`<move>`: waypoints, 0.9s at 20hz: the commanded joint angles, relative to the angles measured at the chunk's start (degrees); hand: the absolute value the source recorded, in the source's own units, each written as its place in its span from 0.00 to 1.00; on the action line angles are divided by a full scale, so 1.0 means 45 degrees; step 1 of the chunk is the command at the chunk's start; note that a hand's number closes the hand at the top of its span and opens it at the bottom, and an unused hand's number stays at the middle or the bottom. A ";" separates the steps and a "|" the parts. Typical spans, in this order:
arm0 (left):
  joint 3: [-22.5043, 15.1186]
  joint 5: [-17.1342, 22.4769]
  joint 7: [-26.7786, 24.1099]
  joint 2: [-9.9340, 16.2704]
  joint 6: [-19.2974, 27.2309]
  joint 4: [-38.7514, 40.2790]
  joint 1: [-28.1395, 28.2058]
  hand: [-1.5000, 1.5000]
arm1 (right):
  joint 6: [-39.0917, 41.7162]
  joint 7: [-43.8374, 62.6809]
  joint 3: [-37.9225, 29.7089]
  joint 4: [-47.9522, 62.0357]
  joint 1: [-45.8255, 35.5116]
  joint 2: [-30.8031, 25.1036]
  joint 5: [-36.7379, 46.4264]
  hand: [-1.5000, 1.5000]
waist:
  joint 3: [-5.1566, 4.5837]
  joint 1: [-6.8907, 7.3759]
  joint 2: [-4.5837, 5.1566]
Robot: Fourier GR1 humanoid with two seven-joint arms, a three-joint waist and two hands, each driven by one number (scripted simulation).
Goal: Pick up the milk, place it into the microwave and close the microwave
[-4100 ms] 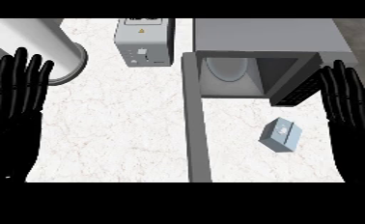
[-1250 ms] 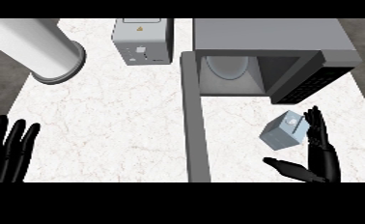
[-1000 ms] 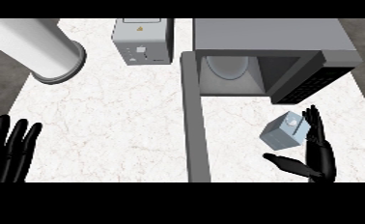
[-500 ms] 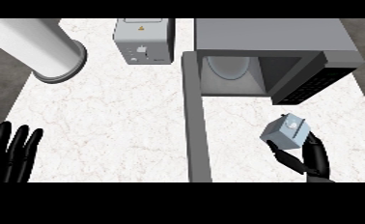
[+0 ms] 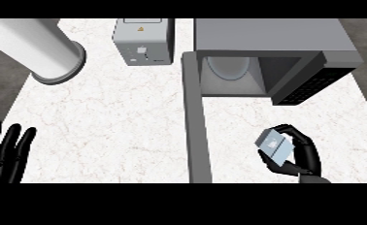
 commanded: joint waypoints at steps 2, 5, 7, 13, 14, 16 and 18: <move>0.0378 0.0415 -0.0507 0.0022 -0.0269 0.0063 0.0552 0.00 | 0.1757 -0.1684 0.0636 0.0286 0.0821 0.0479 -0.0151 1.00 | 0.0050 0.0061 0.0033; 0.0058 0.0112 -0.0205 -0.0022 -0.0245 -0.0234 0.0779 0.00 | 0.2490 -0.0427 0.0792 -0.0808 0.0970 0.0317 -0.0730 1.00 | 0.0043 -0.0031 0.0012; -0.0014 -0.0134 0.0088 -0.0084 -0.0018 0.0022 0.0193 0.00 | 0.2663 -0.0482 0.1225 -0.1441 0.1544 0.0559 -0.0751 1.00 | 0.0044 -0.0115 0.0020; 0.1305 0.0957 0.0228 0.0100 -0.0113 0.0376 -0.0461 0.00 | 0.1147 0.2498 0.1701 -0.4361 0.1569 0.1186 -0.1010 1.00 | 0.0039 -0.0076 0.0029; 0.1510 0.1218 -0.0814 0.0152 -0.0677 0.0928 0.0412 0.00 | 0.0255 0.2470 0.1982 -0.4756 0.1707 0.1823 -0.0703 1.00 | 0.0034 -0.0044 0.0018; 0.0663 0.0377 -0.0584 -0.0171 -0.0526 0.0513 0.0679 0.00 | 0.0487 0.3640 0.2079 -0.6472 0.2112 0.1628 -0.1008 1.00 | 0.0036 -0.0076 0.0010; 0.1814 0.1252 -0.0912 0.0123 -0.0861 0.1213 0.0403 0.00 | -0.0227 0.3151 0.2176 -0.5531 0.1586 0.1944 -0.0635 1.00 | 0.0040 -0.0021 0.0031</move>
